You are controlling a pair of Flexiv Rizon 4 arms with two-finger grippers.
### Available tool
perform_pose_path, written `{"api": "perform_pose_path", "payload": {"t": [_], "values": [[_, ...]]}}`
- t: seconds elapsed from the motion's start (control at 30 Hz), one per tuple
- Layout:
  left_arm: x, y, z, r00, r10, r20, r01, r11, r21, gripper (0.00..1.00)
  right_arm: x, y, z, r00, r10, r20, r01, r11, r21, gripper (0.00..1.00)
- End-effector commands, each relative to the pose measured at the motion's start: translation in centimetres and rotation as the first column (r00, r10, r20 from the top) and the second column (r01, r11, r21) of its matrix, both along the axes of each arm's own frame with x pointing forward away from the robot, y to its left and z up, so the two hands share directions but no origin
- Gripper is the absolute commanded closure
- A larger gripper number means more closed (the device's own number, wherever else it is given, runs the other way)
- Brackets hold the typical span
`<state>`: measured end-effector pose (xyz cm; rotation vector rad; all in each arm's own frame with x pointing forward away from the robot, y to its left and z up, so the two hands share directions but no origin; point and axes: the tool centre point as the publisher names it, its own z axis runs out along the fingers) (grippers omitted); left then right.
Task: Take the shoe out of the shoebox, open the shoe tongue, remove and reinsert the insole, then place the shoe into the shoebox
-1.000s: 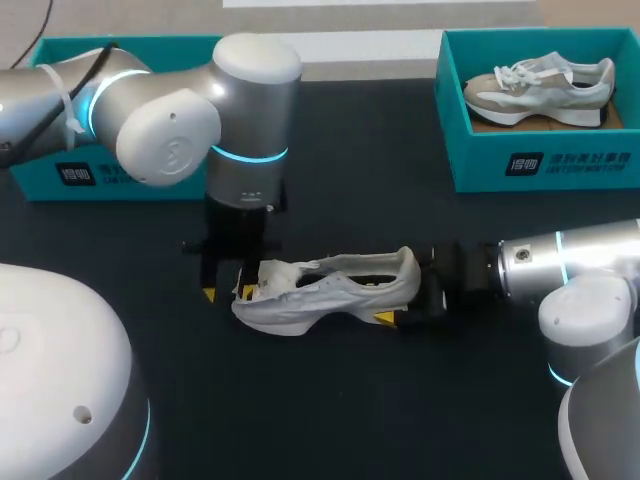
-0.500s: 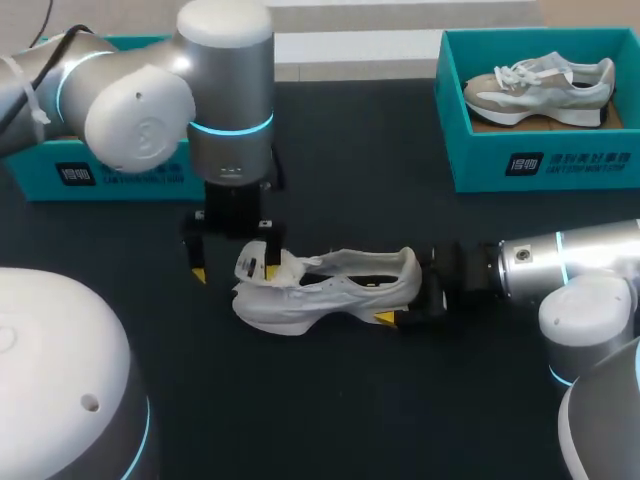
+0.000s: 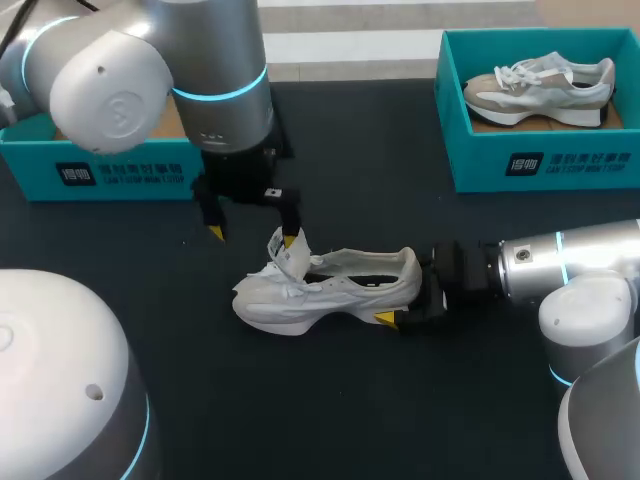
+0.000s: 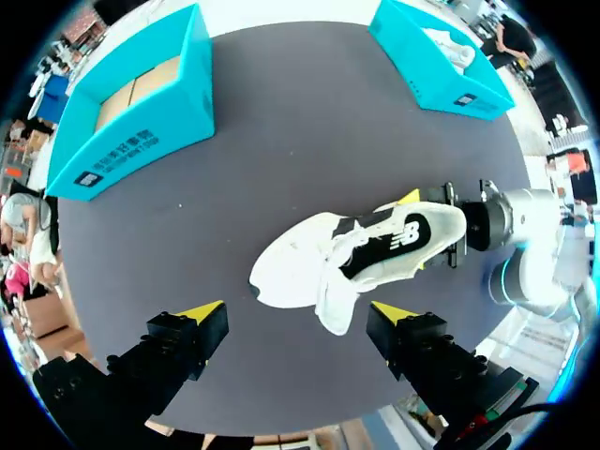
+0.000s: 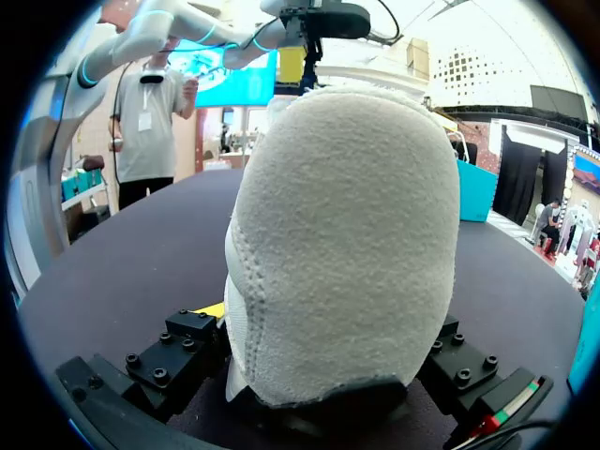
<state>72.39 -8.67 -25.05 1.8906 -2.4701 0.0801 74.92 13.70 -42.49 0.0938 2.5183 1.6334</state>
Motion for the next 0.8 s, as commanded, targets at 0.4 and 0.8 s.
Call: {"api": "perform_pose_path", "payload": {"t": [0.4, 0.8], "values": [[-2.2, -1.8, 5.9, 0.373, -0.92, 0.12, 0.926, 0.378, 0.017, 0.48, 0.1, 0.2, -0.3, 1.0, -0.001, 0.0, 0.001, 1.0, -0.004, 1.0], [-2.0, -4.8, 6.6, -0.179, -0.966, 0.185, 0.981, -0.189, -0.033, 1.0, 0.1, 0.2, -0.3, 1.0, -0.001, 0.0, 0.001, 1.0, -0.004, 1.0]]}}
